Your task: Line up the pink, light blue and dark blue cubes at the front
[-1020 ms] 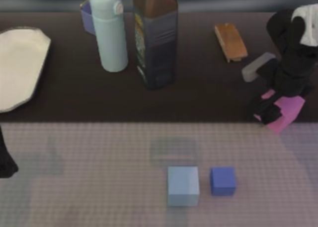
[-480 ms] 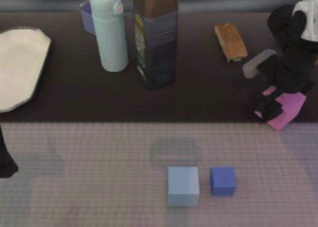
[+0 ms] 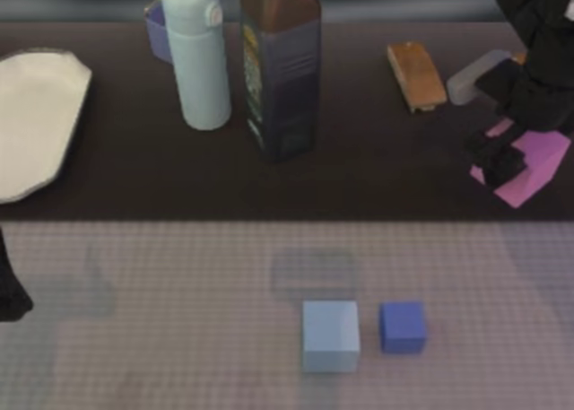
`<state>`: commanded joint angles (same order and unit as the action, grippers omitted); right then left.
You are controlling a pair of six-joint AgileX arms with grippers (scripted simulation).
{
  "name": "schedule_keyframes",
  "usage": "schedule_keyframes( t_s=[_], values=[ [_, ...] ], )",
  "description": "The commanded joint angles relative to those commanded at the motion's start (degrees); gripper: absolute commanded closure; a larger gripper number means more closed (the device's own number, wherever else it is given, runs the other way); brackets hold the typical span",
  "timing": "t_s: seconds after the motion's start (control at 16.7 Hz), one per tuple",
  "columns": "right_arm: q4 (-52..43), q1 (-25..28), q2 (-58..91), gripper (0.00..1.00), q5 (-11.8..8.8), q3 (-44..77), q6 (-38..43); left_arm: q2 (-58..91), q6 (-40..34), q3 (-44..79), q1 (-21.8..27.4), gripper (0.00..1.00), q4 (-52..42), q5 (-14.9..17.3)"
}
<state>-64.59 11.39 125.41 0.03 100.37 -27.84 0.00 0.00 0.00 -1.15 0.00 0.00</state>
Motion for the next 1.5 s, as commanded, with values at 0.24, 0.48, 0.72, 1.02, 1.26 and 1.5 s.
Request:
schedule_keyframes(
  t_s=[0.24,0.48,0.72,1.02,1.26,1.5],
  values=[
    [0.0,0.2,0.4,1.00,0.0,0.2,0.8,0.0,0.0,0.0,0.0,0.00,0.0,0.0],
    [-1.7,5.4,2.4,1.00,0.0,3.8,9.2,0.0,0.0,0.0,0.0,0.00,0.0,0.0],
    [-4.8,14.7,5.5,1.00,0.1,9.0,25.9,0.0,0.0,0.0,0.0,0.00,0.0,0.0],
    [-9.1,28.5,9.3,1.00,0.1,15.4,53.9,0.0,0.0,0.0,0.0,0.00,0.0,0.0],
    [-11.4,38.5,11.0,1.00,0.2,20.0,73.8,0.0,0.0,0.0,0.0,0.00,0.0,0.0],
    [-12.3,44.9,11.1,1.00,0.6,22.7,84.3,0.0,0.0,0.0,0.0,0.00,0.0,0.0]
  ],
)
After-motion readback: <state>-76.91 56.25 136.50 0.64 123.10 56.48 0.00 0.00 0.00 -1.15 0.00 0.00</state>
